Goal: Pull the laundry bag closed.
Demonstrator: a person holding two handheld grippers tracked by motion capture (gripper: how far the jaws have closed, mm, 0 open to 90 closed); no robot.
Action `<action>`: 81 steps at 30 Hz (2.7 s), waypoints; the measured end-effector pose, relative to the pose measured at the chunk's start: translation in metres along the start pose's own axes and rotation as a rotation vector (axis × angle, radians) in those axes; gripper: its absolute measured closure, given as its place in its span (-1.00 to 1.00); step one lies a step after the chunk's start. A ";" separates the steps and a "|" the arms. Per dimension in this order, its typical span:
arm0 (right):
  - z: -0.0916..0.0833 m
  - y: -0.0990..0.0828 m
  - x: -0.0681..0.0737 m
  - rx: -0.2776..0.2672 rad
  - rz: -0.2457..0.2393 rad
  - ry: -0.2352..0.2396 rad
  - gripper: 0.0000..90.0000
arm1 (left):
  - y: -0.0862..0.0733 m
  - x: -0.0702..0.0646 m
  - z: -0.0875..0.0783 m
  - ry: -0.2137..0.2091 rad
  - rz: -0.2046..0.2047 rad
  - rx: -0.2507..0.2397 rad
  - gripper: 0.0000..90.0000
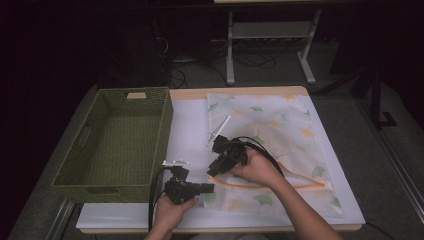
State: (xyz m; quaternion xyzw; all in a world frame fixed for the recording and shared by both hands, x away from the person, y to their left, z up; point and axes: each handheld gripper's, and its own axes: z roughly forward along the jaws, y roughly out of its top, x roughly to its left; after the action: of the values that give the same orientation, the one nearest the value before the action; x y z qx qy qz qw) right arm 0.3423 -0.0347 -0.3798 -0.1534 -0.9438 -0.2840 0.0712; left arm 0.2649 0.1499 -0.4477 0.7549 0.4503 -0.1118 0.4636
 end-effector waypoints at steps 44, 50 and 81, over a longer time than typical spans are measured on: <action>0.003 -0.008 0.002 0.037 0.002 0.044 0.96 | -0.010 0.008 0.005 0.038 -0.051 -0.049 0.94; 0.001 -0.011 0.002 0.044 -0.003 0.045 0.96 | -0.011 0.009 0.004 0.025 -0.072 -0.060 0.94; 0.008 -0.018 -0.003 0.036 0.039 0.048 0.93 | -0.010 0.005 0.006 -0.005 -0.061 -0.064 0.95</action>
State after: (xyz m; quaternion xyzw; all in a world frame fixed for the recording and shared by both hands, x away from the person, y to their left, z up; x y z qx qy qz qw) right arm 0.3390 -0.0453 -0.3961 -0.1637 -0.9436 -0.2690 0.1019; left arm 0.2611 0.1493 -0.4598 0.7255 0.4753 -0.1132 0.4847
